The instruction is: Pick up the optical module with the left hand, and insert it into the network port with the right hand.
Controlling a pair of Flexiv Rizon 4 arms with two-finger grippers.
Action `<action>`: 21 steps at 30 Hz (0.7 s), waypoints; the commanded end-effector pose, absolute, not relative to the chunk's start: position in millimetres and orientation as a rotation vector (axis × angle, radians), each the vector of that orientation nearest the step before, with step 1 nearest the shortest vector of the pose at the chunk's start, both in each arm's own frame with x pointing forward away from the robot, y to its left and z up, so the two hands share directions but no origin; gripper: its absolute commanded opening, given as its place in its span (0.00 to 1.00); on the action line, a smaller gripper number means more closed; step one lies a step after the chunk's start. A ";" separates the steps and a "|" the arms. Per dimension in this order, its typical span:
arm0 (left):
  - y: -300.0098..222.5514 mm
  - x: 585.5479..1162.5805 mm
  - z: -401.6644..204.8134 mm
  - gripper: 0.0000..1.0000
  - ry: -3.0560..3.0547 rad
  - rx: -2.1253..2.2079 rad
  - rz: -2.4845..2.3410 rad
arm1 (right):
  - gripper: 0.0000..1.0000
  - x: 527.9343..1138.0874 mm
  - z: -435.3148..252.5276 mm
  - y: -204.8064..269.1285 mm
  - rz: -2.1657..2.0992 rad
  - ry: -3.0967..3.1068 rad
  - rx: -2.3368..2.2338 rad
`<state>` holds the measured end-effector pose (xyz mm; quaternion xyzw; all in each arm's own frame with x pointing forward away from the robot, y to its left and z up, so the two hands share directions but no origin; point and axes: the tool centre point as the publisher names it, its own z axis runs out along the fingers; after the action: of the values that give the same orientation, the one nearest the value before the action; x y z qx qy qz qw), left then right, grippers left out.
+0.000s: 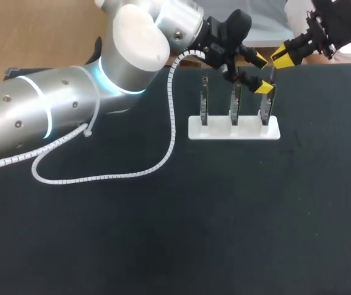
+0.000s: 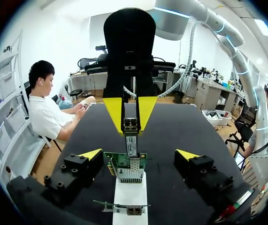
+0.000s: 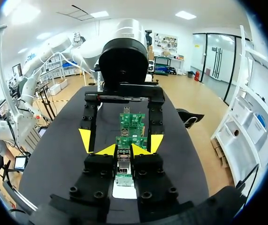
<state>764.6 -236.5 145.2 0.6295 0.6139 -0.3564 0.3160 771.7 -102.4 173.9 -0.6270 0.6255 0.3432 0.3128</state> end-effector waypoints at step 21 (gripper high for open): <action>-237.4 766.9 145.6 1.00 1.618 1.664 -0.940 | 0.00 765.0 176.0 -101.7 0.896 1.655 -1.634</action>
<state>764.6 -236.5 145.2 0.6295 0.6139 -0.3564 0.3160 768.8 -101.6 175.4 -0.6219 0.6289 0.3432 0.3161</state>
